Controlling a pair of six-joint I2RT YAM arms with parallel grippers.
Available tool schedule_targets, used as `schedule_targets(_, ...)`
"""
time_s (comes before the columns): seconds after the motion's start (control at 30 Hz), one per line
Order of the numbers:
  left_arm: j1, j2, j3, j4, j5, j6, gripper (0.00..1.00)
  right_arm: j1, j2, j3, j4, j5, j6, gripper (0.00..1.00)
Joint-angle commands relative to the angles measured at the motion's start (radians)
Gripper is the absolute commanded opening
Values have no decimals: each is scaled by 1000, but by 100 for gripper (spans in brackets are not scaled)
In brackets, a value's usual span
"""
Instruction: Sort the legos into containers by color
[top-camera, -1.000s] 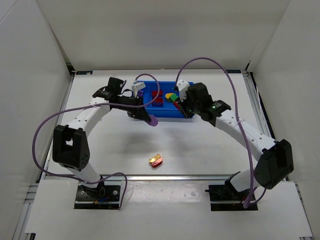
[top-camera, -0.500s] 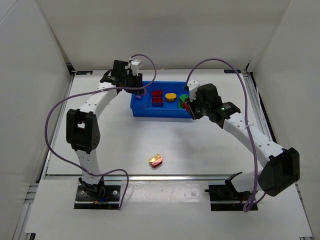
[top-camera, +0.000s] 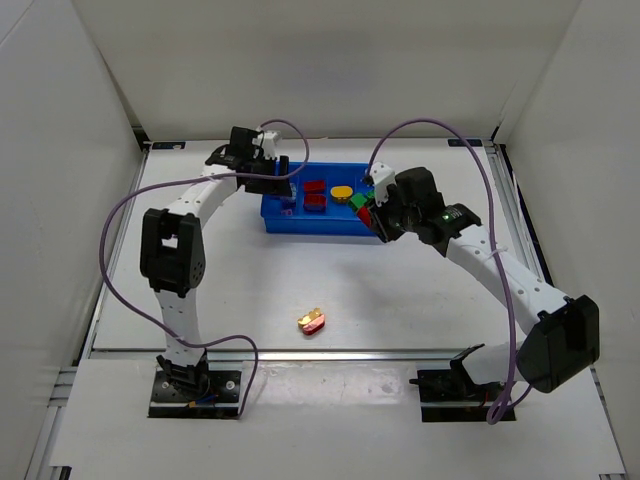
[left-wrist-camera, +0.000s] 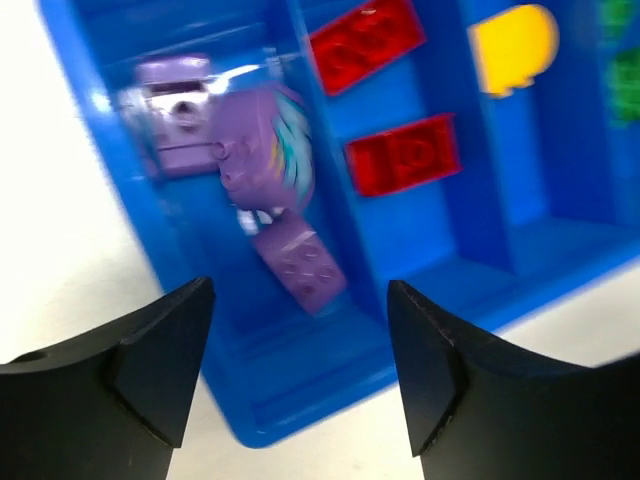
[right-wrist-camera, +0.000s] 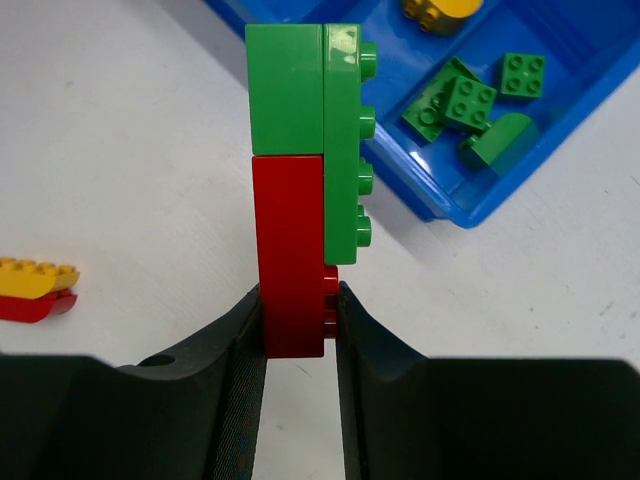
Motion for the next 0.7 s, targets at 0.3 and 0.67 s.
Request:
schedule_targets(0.3,65,-138,-50,117,1059,-330,78,63,18,32,33,-259,-193,0)
schedule_targets(0.67,22,-262,-233,112,1125,-341,77,164,76,102,53,-194,-257,0)
